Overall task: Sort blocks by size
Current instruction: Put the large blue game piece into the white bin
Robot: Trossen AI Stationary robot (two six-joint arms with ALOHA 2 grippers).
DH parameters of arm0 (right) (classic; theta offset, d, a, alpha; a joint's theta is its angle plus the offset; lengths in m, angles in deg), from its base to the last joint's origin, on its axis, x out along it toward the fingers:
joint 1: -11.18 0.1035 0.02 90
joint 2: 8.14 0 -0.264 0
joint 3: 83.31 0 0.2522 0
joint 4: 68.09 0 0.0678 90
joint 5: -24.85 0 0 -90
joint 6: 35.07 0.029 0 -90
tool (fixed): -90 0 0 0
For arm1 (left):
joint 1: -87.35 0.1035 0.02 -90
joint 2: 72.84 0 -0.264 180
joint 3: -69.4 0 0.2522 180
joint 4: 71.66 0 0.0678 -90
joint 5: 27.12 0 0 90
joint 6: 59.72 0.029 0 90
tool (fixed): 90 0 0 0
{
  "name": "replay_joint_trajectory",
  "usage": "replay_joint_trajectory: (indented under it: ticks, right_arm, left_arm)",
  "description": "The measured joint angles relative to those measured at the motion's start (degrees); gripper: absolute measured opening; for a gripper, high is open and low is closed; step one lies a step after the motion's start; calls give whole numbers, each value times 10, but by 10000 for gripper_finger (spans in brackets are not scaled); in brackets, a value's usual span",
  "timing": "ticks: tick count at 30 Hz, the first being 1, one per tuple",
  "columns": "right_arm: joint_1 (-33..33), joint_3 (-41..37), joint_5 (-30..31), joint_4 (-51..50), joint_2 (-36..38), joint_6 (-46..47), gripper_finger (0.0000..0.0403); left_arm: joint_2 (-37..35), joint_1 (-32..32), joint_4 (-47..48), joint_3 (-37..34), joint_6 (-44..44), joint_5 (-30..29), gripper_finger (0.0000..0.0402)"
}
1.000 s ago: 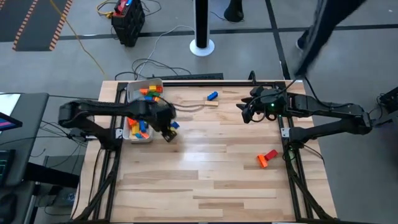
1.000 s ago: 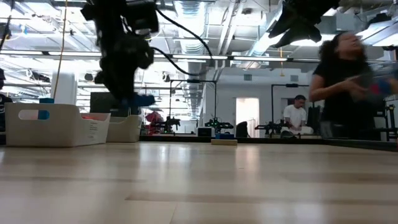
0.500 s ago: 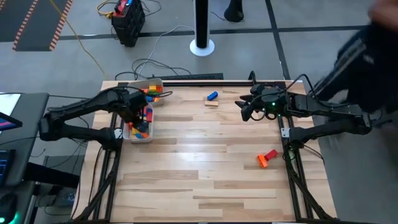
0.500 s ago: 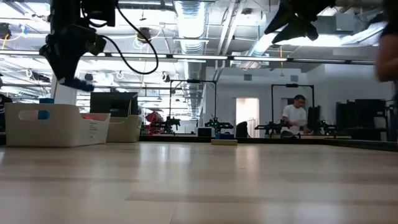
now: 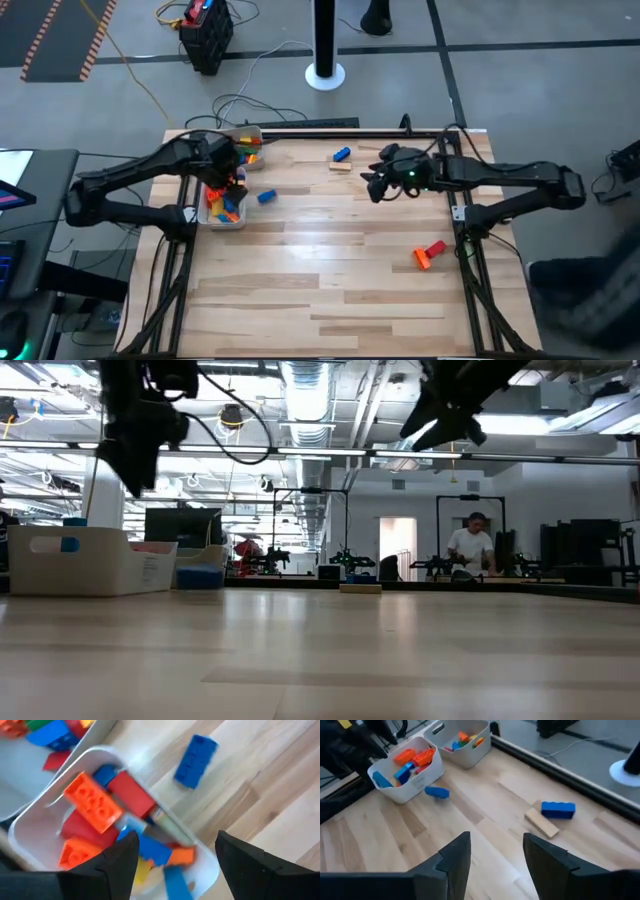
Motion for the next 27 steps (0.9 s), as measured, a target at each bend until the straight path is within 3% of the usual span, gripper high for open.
replay_joint_trajectory:
  ticks: [9,19,27]
  right_arm:
    - [-45,0,-114,15,-65,2,207]
    - [-49,0,-119,35,-69,15,207]
    - [-49,0,-119,20,-61,15,207]
  left_arm:
    - [83,-21,-134,0,62,40,247]
    - [253,-67,-232,0,92,44,250]
    - [290,-73,-286,0,111,74,280]
